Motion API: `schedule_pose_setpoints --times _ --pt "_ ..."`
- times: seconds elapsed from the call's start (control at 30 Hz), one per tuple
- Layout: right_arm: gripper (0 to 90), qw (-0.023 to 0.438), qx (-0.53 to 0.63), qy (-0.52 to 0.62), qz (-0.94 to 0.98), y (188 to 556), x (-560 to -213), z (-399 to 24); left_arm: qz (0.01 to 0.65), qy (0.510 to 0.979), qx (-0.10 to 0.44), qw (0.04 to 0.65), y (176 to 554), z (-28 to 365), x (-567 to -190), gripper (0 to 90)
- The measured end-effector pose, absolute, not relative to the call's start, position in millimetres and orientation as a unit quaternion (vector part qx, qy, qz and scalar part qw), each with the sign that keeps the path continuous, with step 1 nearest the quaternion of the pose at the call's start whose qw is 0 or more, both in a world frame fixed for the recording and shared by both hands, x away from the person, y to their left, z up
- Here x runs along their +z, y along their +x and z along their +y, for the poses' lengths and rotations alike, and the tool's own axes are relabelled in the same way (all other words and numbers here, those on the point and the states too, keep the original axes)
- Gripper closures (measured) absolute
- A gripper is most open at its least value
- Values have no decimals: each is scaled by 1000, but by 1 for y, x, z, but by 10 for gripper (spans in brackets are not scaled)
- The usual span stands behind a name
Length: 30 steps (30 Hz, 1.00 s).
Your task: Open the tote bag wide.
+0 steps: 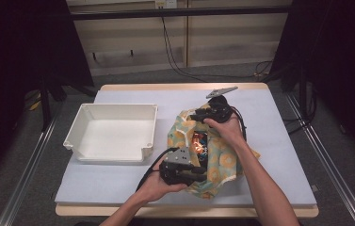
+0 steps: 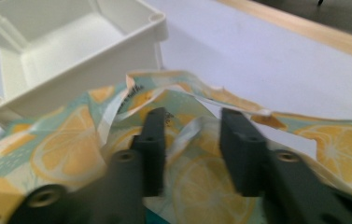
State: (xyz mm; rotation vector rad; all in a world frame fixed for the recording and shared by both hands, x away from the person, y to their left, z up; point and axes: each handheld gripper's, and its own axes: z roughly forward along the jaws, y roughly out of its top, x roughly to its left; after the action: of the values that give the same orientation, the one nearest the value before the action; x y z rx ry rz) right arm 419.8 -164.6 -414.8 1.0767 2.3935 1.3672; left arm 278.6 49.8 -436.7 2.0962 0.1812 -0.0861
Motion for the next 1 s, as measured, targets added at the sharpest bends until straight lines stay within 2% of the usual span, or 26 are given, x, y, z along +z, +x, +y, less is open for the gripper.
schedule_pose_setpoints --times 0.13,0.27,0.4,0.5,0.57,0.73,0.83,1.0 --pt "434 101 462 359 804 407 -404 -172 87 857 -31 507 281 53 -433 654" --pt "387 105 477 357 797 391 -397 -182 96 850 -23 517 285 58 -427 627" --pt "388 108 479 348 798 370 -390 -192 103 846 -11 523 288 66 -421 619" --pt "462 100 489 348 794 349 -382 -204 113 841 -9 530 293 72 -417 644" --pt "475 100 488 346 795 344 -381 -205 119 838 -7 533 297 74 -415 649" --pt "477 92 472 339 808 320 -389 -201 129 841 14 526 310 71 -413 652" --pt "386 105 460 336 815 307 -401 -196 150 840 21 522 322 69 -418 630" --pt "315 111 434 346 825 307 -419 -190 149 854 20 498 329 60 -436 594"
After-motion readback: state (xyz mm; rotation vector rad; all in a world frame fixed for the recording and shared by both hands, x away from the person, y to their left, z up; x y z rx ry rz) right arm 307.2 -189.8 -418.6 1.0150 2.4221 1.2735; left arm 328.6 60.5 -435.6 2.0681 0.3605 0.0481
